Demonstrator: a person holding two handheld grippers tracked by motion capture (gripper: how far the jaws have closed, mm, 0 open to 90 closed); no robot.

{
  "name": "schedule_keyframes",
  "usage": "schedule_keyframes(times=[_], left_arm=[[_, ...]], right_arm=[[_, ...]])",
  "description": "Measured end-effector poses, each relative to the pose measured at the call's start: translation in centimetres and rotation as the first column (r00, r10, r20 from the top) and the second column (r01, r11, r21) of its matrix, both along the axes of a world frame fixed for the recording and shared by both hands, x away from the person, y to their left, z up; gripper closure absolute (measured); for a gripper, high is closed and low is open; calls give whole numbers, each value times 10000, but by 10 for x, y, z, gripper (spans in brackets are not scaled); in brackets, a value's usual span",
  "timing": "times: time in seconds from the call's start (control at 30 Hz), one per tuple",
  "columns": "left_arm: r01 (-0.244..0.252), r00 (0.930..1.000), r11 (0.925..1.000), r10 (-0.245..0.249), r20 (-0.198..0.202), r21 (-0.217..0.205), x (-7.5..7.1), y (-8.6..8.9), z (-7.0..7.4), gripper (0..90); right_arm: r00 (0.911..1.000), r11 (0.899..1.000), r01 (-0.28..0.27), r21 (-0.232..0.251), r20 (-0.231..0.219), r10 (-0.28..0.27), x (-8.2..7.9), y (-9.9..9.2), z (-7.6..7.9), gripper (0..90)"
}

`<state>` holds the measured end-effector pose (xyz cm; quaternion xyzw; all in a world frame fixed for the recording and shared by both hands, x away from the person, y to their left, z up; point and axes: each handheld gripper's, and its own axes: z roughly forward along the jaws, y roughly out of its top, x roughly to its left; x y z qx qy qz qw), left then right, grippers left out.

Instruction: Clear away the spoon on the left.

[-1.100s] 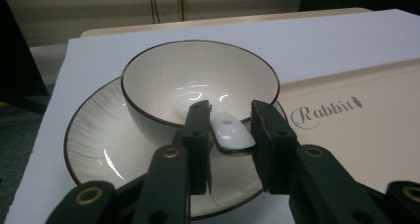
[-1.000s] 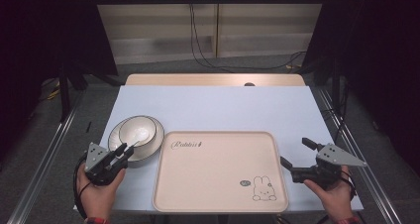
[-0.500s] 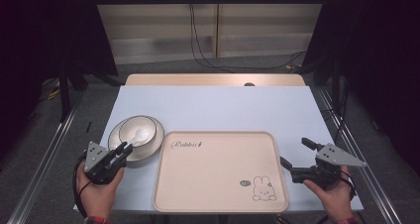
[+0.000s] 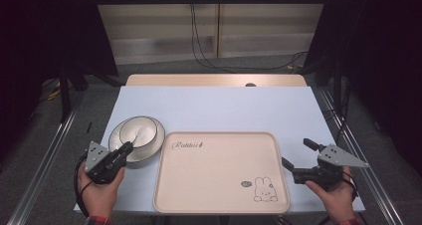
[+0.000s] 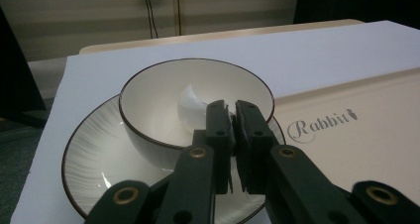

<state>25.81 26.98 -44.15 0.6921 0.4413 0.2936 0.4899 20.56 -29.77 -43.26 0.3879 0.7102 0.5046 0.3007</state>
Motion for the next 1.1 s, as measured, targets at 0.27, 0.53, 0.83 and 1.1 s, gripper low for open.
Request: schedule_keyframes(times=[0.27, 0.53, 0.83, 1.1], left_arm=[[-204, 9997, 9986, 199, -106, -484, 0, 3, 10, 855], [-137, 9996, 9977, 121, -246, -667, 10, 5, 23, 857], [23, 9985, 9986, -52, -552, -526, 27, 0, 33, 857], [-138, 9966, 9961, 65, -827, -873, 38, 0, 40, 858]], right_arm=[[10000, 10000, 38, -27, 54, -38, 1, 0, 0, 34], [10000, 10000, 56, 68, 59, -56, 0, -2, 1, 34], [10000, 10000, -2, 62, -9, 2, 1, -4, -1, 34], [10000, 9999, 36, 130, 28, -36, 0, -5, 0, 33]])
